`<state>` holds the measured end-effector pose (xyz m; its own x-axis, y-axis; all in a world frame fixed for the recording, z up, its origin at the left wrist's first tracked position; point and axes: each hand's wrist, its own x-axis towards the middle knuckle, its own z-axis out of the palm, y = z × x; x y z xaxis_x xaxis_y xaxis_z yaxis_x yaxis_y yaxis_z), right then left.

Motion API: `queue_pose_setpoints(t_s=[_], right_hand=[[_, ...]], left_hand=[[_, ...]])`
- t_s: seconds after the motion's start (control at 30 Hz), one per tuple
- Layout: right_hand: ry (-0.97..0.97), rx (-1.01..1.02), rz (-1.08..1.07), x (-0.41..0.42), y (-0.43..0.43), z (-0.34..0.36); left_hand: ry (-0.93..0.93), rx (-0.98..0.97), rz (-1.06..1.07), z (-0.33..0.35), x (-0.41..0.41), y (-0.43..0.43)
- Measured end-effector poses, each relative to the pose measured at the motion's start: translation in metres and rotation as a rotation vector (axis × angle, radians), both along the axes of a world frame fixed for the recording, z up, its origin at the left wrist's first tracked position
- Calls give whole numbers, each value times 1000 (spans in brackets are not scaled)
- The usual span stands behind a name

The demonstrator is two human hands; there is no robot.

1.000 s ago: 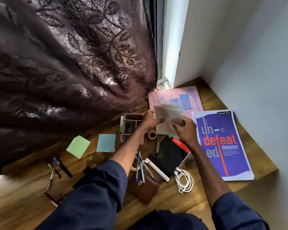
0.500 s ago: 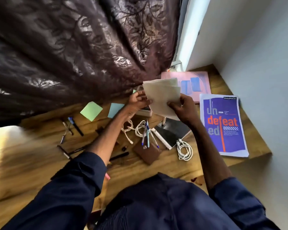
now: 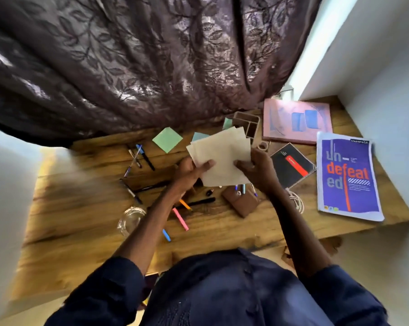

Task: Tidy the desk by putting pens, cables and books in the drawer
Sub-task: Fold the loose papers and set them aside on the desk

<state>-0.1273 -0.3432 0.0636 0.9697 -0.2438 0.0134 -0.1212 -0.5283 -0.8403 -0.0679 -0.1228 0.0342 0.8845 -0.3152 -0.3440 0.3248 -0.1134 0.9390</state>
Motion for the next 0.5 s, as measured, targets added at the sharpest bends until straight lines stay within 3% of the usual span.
queue_pose_setpoints(t_s=[0.13,0.27,0.5], right_hand=[[32,-29,-125,-22,31,-24],[129,-44,-220,-58,50,-55],[190,75,-231,-112,68,-91]], left_hand=[[-151,240,48,-11,-25,24],[-281,440,-74,-27,-59,41],[-255,603,-228,-47,-90,52]])
